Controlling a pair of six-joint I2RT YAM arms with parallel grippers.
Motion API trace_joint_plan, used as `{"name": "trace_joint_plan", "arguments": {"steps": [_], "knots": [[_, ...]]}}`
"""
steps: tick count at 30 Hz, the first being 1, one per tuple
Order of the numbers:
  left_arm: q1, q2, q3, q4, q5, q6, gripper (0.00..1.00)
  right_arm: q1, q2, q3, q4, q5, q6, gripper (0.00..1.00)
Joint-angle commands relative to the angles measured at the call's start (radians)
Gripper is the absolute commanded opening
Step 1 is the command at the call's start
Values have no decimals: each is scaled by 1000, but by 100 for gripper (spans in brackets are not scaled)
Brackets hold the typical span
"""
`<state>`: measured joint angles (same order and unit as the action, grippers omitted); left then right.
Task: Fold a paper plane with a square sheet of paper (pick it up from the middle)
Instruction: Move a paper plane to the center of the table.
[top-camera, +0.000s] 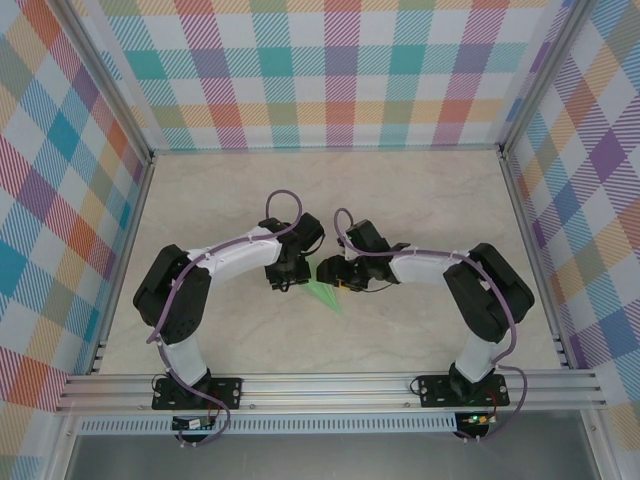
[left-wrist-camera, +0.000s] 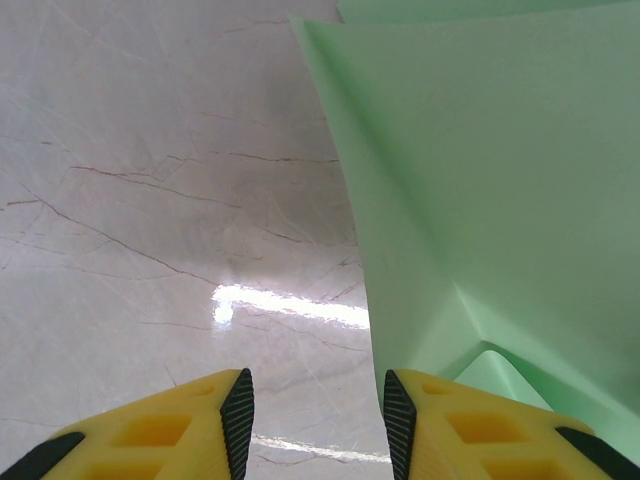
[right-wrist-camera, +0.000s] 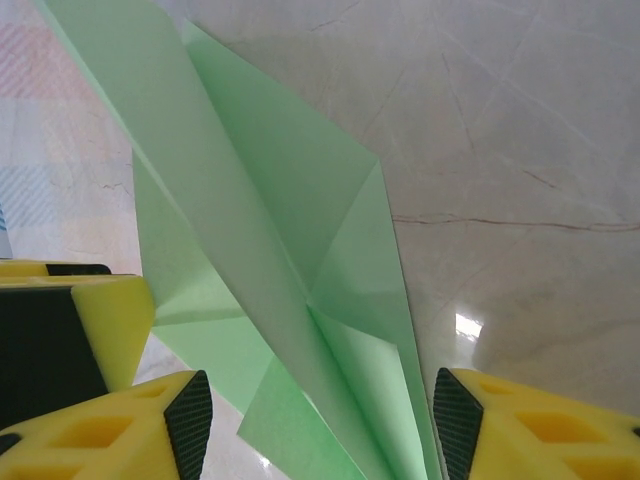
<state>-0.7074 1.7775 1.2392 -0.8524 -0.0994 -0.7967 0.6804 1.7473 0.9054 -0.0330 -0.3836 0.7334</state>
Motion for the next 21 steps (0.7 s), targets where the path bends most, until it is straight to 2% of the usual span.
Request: {"name": "trace_joint_plan", "arguments": {"steps": [1, 12, 21], "knots": [[-3, -32, -15, 4, -22, -6, 41, -2, 28, 41, -12, -46, -45, 63], [-2, -39, -23, 18, -21, -9, 41, -1, 24, 47, 12, -152, -100, 59], [-2, -56, -45, 26, -22, -13, 41, 12, 70, 81, -48, -123, -136, 50]]}}
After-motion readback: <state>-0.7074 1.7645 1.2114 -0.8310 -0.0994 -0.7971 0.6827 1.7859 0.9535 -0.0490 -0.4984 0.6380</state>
